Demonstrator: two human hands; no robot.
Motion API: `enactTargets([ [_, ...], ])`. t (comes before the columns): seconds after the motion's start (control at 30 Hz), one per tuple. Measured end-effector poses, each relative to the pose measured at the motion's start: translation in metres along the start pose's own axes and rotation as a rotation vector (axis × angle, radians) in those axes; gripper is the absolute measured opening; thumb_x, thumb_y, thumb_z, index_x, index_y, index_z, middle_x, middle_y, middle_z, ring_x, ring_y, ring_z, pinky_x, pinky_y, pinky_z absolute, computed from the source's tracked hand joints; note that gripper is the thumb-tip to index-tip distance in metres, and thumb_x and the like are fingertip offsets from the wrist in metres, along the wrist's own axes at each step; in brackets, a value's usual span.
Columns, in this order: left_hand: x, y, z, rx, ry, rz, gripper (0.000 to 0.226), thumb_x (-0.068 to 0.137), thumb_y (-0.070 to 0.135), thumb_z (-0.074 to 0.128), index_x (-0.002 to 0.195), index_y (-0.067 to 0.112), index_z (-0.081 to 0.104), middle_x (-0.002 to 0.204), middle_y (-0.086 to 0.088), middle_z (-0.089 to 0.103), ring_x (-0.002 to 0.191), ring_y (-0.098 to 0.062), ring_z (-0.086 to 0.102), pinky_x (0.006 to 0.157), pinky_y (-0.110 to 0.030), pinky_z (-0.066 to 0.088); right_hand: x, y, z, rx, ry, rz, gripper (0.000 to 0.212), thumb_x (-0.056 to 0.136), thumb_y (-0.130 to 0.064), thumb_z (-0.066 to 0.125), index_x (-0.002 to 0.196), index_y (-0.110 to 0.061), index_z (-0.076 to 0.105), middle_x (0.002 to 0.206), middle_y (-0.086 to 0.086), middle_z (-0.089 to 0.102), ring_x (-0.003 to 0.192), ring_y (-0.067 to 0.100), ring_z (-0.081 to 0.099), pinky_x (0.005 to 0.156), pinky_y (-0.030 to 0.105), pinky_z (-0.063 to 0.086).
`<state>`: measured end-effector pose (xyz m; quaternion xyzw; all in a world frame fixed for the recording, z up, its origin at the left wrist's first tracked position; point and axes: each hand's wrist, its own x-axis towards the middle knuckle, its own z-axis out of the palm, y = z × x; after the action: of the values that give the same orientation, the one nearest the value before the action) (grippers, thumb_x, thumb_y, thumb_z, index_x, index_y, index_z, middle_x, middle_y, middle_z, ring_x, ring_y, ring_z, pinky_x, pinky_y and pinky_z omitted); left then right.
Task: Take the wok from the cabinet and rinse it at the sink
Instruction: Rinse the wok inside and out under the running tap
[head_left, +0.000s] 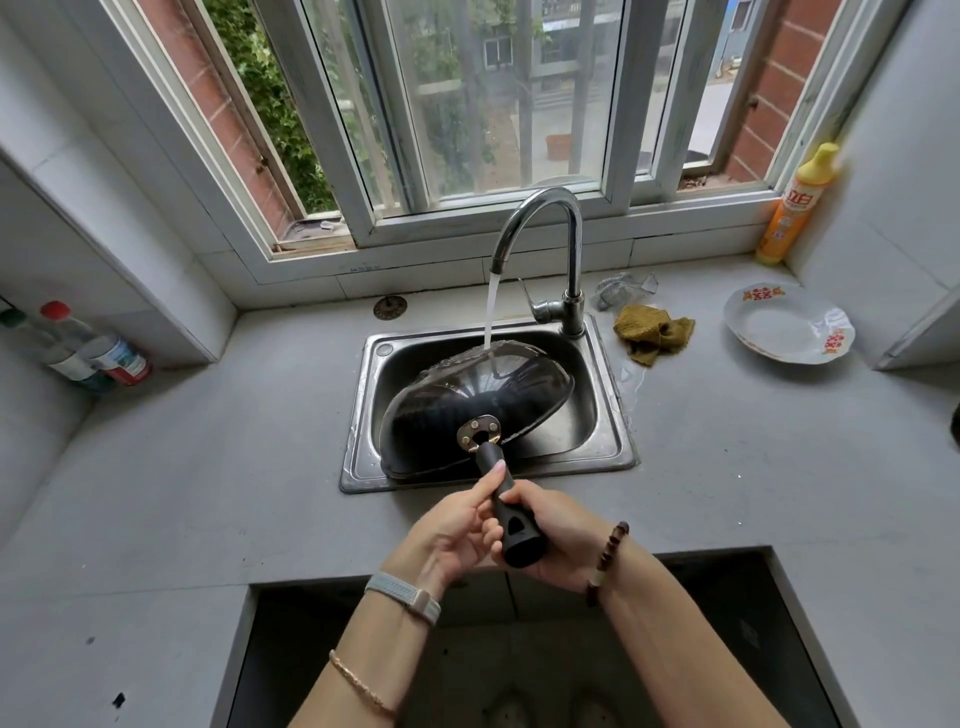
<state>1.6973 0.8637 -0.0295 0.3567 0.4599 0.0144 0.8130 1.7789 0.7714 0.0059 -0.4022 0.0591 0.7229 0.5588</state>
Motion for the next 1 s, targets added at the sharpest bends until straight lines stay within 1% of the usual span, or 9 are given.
enactTargets([
  [0.07,0.005,0.007,-0.009,-0.055,-0.030,-0.002,0.034,0.086,0.041,0.064,0.085,0.007,0.064,0.036,0.007,0.036,0.027,-0.003,0.034,0.032,-0.013,0.031,0.003,-0.004,0.009,-0.016,-0.019,-0.017,0.023,0.097,-0.011,0.035,0.083,-0.002,0.052,0.070,0.010,0.051,0.050,0.014,0.055,0.049,0.025,0.051],
  [0.2,0.024,0.013,-0.033,-0.212,-0.054,0.005,0.058,0.056,0.050,0.089,0.095,0.008,0.077,0.068,0.003,0.047,0.059,-0.006,0.043,0.072,-0.020,0.033,0.008,-0.011,0.028,0.015,-0.048,-0.055,0.015,0.100,-0.013,0.040,0.106,-0.001,0.047,0.076,0.012,0.052,0.055,0.016,0.058,0.051,0.027,0.054],
  [0.33,0.007,0.037,-0.029,-0.271,-0.039,0.043,0.038,0.075,0.038,0.078,0.084,0.001,0.079,0.090,-0.006,0.067,0.085,-0.014,0.061,0.096,-0.028,0.040,0.015,-0.014,0.050,-0.070,-0.045,-0.160,0.029,0.098,-0.026,0.050,0.118,-0.004,0.049,0.085,0.011,0.055,0.061,0.015,0.062,0.052,0.027,0.051],
  [0.43,-0.004,0.055,-0.027,-0.345,-0.057,0.057,0.038,0.087,0.035,0.065,0.075,0.001,0.077,0.084,-0.010,0.073,0.078,-0.020,0.072,0.094,-0.034,0.048,0.015,-0.018,0.066,-0.041,-0.063,-0.212,0.034,0.098,-0.029,0.051,0.120,-0.004,0.049,0.087,0.012,0.053,0.062,0.019,0.059,0.049,0.026,0.049],
  [0.57,-0.004,0.073,-0.031,-0.373,-0.081,0.086,0.026,0.080,0.033,0.072,0.078,0.007,0.074,0.084,-0.004,0.066,0.078,-0.015,0.064,0.095,-0.028,0.045,0.015,-0.026,0.079,0.008,-0.083,-0.235,0.030,0.096,-0.031,0.052,0.113,-0.006,0.051,0.082,0.011,0.054,0.060,0.018,0.059,0.049,0.025,0.053],
  [0.83,-0.010,0.090,-0.029,-0.417,-0.083,0.181,0.029,0.081,0.028,0.065,0.064,0.006,0.075,0.068,-0.004,0.070,0.059,-0.013,0.069,0.064,-0.025,0.058,0.022,-0.036,0.096,0.126,-0.174,-0.227,0.023,0.098,-0.028,0.049,0.099,-0.007,0.056,0.077,0.010,0.060,0.055,0.015,0.065,0.053,0.025,0.056],
  [0.9,-0.012,0.093,-0.028,-0.430,-0.109,0.192,0.020,0.062,0.021,0.085,0.069,0.005,0.074,0.068,-0.005,0.070,0.058,-0.015,0.070,0.063,-0.028,0.058,0.023,-0.038,0.099,0.137,-0.171,-0.230,0.022,0.098,-0.027,0.050,0.098,-0.006,0.056,0.076,0.010,0.060,0.054,0.016,0.066,0.052,0.025,0.056],
  [0.97,-0.010,0.096,-0.031,-0.448,-0.149,0.205,0.050,0.029,0.015,0.098,0.071,0.004,0.075,0.070,-0.006,0.072,0.060,-0.017,0.071,0.064,-0.033,0.058,0.024,-0.039,0.103,0.163,-0.157,-0.243,0.023,0.097,-0.025,0.051,0.107,-0.004,0.053,0.079,0.011,0.059,0.056,0.017,0.066,0.051,0.026,0.056],
  [1.0,-0.008,0.096,-0.033,-0.449,-0.157,0.196,0.051,0.029,0.016,0.097,0.073,0.005,0.074,0.070,-0.006,0.072,0.060,-0.018,0.071,0.063,-0.034,0.058,0.025,-0.040,0.105,0.173,-0.150,-0.246,0.024,0.097,-0.024,0.052,0.111,-0.004,0.051,0.081,0.012,0.059,0.057,0.017,0.065,0.050,0.026,0.056],
])
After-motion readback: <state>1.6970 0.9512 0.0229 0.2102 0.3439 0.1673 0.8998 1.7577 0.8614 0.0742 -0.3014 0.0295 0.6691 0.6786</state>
